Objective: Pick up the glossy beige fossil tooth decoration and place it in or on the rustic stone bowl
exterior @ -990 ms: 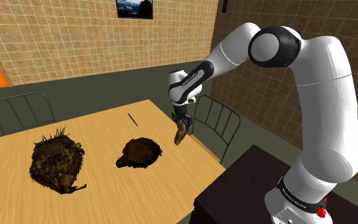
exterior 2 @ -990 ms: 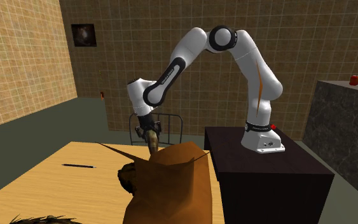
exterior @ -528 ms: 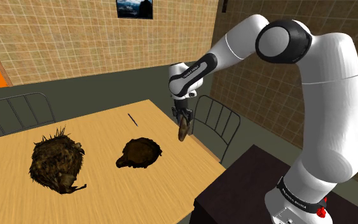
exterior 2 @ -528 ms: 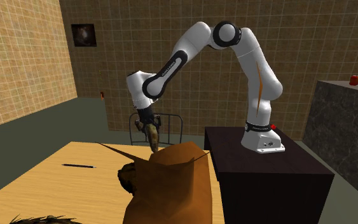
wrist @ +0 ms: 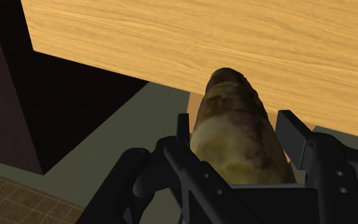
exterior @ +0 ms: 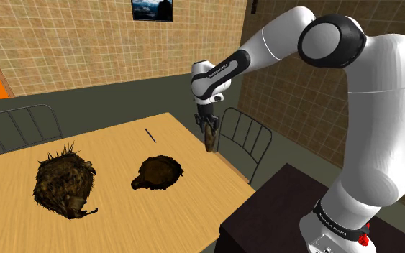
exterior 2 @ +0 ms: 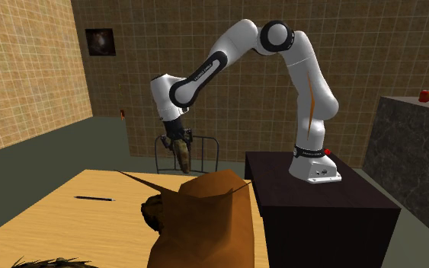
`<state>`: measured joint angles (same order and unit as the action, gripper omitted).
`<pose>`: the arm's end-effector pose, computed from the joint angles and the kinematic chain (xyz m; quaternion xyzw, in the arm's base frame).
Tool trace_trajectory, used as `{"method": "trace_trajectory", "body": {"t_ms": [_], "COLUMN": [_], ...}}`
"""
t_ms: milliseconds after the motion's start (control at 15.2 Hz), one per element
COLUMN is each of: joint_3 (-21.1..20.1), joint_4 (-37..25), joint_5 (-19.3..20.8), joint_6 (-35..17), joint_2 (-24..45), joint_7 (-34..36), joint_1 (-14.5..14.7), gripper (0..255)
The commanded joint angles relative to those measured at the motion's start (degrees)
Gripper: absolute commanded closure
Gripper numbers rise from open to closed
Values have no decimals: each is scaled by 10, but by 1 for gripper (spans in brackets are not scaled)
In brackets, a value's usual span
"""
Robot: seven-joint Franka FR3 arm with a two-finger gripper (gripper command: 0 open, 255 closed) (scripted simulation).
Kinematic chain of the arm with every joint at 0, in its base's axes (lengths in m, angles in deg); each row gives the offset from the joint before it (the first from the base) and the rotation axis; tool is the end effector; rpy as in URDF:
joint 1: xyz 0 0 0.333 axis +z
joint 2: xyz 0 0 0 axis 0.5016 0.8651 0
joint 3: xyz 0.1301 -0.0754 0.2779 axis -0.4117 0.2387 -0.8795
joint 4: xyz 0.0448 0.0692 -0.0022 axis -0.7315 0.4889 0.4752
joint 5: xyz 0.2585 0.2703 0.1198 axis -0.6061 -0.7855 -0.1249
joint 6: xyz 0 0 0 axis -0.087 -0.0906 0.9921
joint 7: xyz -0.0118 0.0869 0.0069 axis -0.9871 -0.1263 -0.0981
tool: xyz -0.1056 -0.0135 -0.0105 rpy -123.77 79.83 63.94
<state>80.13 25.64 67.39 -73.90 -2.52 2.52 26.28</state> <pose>0.6158 0.0207 0.2655 0.7491 -0.6528 -0.0610 0.0949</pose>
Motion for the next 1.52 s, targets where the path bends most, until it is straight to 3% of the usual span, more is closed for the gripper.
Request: {"method": "trace_trajectory", "body": {"t_ms": [0,462,990,1452], "joint_3": [-1,-3,-36,-59], "joint_4": [-2,-14,-64,-147], "joint_5": [-2,-6,-12,-12], "joint_6": [12,50,75,110], "joint_2": [-10,-36,-6,45], "joint_7": [-2,-6,86,163], "joint_1": [-1,-2,65,127], "gripper": [255,255,255,255]}}
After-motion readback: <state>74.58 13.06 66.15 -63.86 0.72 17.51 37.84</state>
